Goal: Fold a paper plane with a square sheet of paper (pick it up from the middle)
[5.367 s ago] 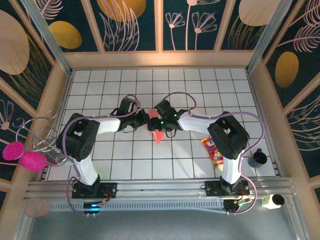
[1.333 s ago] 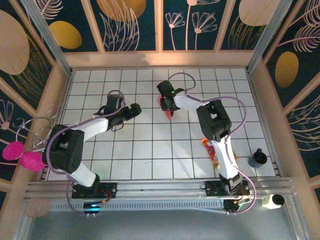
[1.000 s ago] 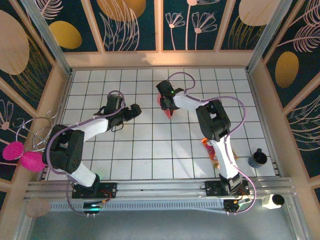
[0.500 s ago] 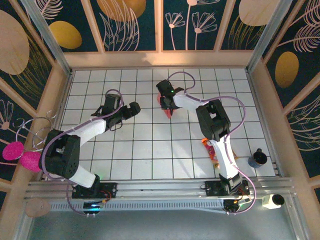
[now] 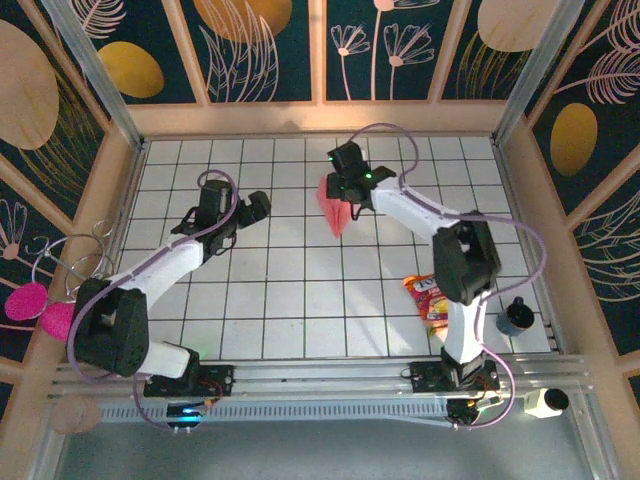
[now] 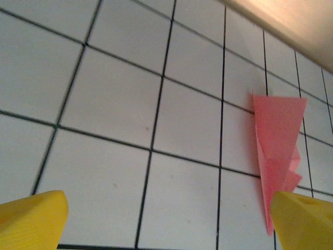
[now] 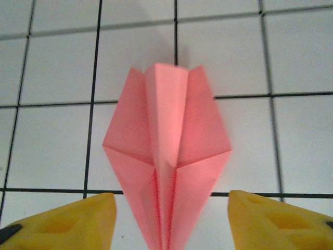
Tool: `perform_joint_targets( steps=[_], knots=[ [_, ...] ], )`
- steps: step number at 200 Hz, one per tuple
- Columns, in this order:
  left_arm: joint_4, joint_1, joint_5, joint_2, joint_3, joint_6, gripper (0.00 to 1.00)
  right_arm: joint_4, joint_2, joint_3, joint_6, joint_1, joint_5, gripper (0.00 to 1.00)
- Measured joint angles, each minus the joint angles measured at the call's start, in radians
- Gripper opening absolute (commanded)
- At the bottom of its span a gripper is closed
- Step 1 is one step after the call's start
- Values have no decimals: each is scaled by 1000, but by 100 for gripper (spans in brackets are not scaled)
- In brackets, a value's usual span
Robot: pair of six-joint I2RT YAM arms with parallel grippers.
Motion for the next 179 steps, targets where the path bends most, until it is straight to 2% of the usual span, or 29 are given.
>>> perform_joint_targets(
  steps=[21,32,39,76,108,148,179],
  knots=[
    [21,8,-95,-55,-14,32,99,85,-152,-152,-4,-40,45,75],
    [53,10,-157,-97,-43,48,99,133,-231,-237,-10,-73,66,92],
    [80,12,-199,-126,-71,61,99,170,-282,-295,-13,-102,85,99],
    [251,30,-440,-243,-243,151,99,366,-492,-582,-32,-263,170,99],
    [487,45,-563,-257,-401,296,99,531,-567,-766,-53,-381,216,99],
    [735,76,-606,-224,-533,461,99,664,-570,-882,-61,-529,173,97],
    [864,142,-553,-148,-537,510,99,879,-570,-1007,-92,-597,122,97]
  ],
)
